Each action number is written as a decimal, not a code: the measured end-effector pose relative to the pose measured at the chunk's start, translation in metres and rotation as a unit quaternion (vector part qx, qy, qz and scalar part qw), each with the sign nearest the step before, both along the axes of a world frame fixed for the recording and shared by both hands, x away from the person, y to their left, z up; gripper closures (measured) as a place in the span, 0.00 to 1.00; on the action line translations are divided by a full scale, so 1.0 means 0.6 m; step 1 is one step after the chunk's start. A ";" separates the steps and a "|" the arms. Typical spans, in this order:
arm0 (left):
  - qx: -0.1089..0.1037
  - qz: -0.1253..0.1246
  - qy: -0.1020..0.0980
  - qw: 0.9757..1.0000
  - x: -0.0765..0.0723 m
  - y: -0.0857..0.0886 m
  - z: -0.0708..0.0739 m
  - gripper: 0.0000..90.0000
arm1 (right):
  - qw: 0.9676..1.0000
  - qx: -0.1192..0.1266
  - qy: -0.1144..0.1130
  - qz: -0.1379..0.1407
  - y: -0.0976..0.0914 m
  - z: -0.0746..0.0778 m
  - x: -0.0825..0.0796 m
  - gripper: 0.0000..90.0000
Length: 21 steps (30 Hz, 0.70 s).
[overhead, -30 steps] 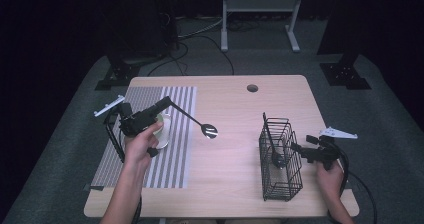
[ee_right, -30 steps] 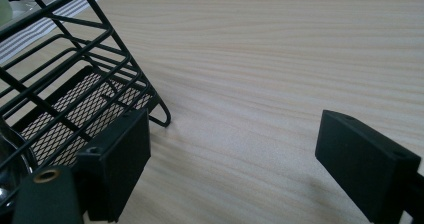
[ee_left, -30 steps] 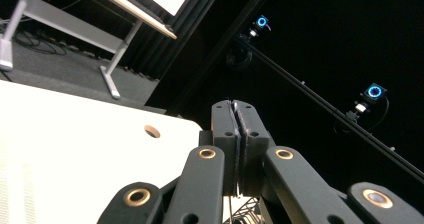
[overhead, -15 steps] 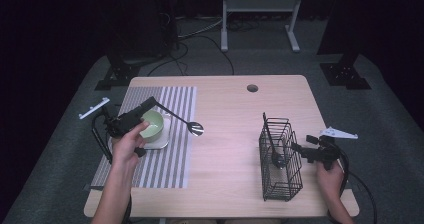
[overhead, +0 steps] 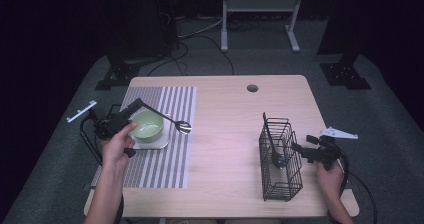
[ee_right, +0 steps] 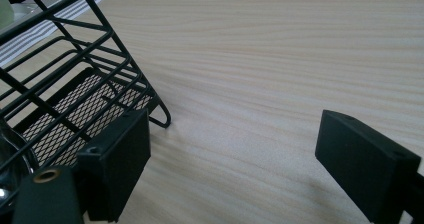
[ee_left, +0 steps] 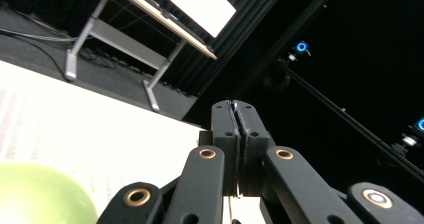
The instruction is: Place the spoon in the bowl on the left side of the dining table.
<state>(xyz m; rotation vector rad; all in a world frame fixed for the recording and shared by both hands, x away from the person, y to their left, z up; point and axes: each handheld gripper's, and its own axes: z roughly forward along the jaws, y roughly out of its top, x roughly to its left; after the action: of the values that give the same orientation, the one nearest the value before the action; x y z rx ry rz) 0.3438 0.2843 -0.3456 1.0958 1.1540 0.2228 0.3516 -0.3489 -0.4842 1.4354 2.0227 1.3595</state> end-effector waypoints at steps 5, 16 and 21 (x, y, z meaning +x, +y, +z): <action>0.000 0.015 0.006 1.000 0.002 0.017 -0.006 0.99 | 1.000 0.000 0.000 -0.001 0.000 0.000 0.000 0.15; 0.001 0.045 0.011 0.999 0.002 0.043 -0.009 0.99 | 1.000 0.004 0.000 -0.001 -0.002 0.000 0.001 0.15; 0.001 0.054 0.014 0.998 0.004 0.053 -0.010 0.99 | 1.000 0.004 0.000 -0.001 -0.002 0.000 0.001 0.15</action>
<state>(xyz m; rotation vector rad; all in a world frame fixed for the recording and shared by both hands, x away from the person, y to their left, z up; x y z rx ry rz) 0.3459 0.3160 -0.3517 1.0427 1.2401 0.2942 0.3520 -0.3501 -0.4845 1.4407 2.0180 1.3690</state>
